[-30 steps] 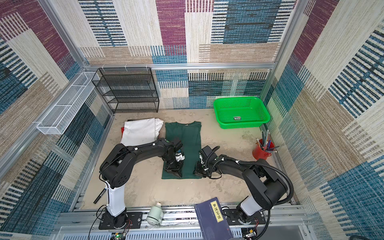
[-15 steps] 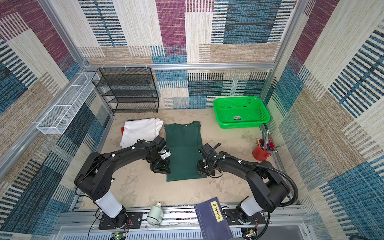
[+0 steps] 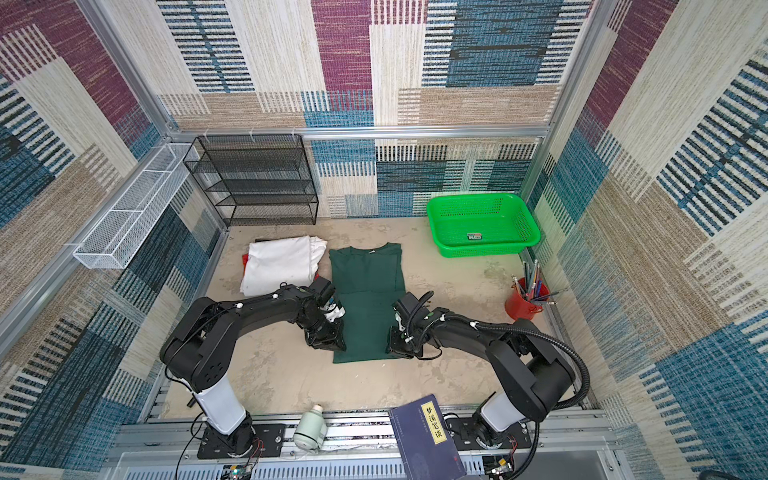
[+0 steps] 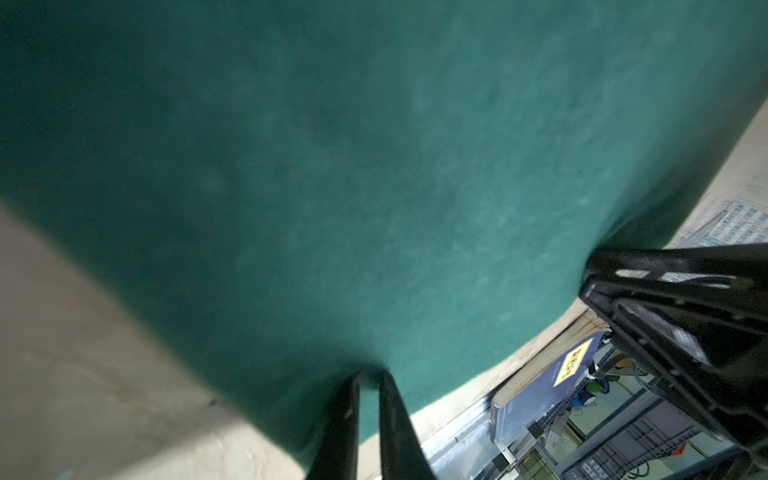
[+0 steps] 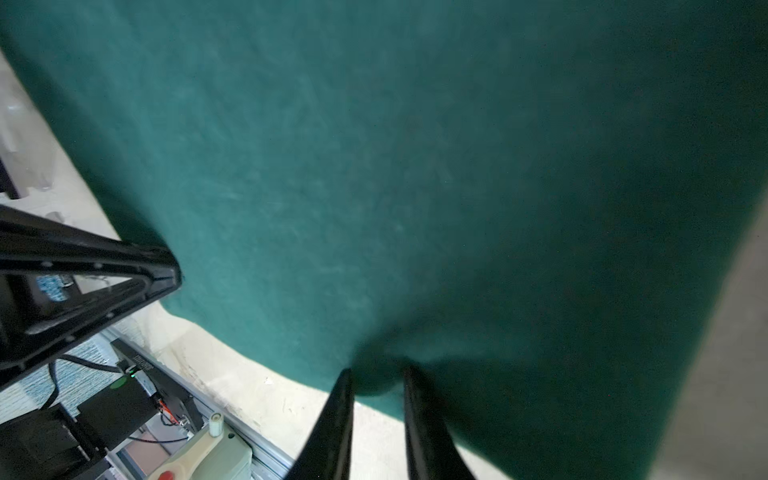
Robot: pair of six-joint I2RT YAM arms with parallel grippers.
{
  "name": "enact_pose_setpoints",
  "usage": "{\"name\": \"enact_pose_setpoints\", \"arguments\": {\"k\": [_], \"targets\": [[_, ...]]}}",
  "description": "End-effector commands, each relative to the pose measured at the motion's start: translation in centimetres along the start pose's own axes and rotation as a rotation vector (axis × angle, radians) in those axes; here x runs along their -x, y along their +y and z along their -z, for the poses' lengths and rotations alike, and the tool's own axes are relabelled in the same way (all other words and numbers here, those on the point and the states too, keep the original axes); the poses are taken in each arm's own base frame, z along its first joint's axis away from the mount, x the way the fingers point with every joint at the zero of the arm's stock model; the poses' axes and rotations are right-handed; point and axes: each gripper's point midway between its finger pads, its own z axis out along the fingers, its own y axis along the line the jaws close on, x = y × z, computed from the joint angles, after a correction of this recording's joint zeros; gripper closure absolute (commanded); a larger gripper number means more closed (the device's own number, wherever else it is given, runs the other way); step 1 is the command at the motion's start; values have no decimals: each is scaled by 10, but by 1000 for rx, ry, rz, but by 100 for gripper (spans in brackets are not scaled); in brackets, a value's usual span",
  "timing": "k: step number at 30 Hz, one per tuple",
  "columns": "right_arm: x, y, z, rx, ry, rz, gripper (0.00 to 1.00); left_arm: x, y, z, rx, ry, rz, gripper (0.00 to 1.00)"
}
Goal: Fold and stack the t-shirts
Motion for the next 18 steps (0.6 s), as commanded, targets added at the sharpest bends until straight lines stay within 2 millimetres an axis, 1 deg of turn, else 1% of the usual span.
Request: {"name": "enact_pose_setpoints", "arguments": {"k": [1, 3, 5, 7, 8, 11, 13, 15, 18], "targets": [[-16, -19, -1, -44, 29, -48, 75, -18, 28, -2, 121, 39, 37, 86], [-24, -26, 2, -48, 31, -58, 75, -22, 34, 1, 143, 43, 25, 86], [-27, -29, 8, -50, 21, -59, 74, -25, 35, 7, 160, 39, 10, 85], [-27, -27, 17, -51, 1, -56, 69, -26, 34, 14, 163, 21, -6, 84], [-27, -26, 23, -51, -12, -58, 66, -26, 31, 18, 158, 8, -22, 83], [-26, -23, 38, -50, -48, -63, 62, -25, 24, 33, 149, -41, -52, 77], [-29, -29, 44, -66, -57, -79, 61, -27, 20, 39, 131, -64, -56, 74], [-35, -37, 42, -77, -51, -94, 60, -32, 19, 39, 112, -56, -46, 68], [-39, -43, 40, -72, -55, -110, 57, -40, 18, 33, 75, -41, -35, 58]]}}
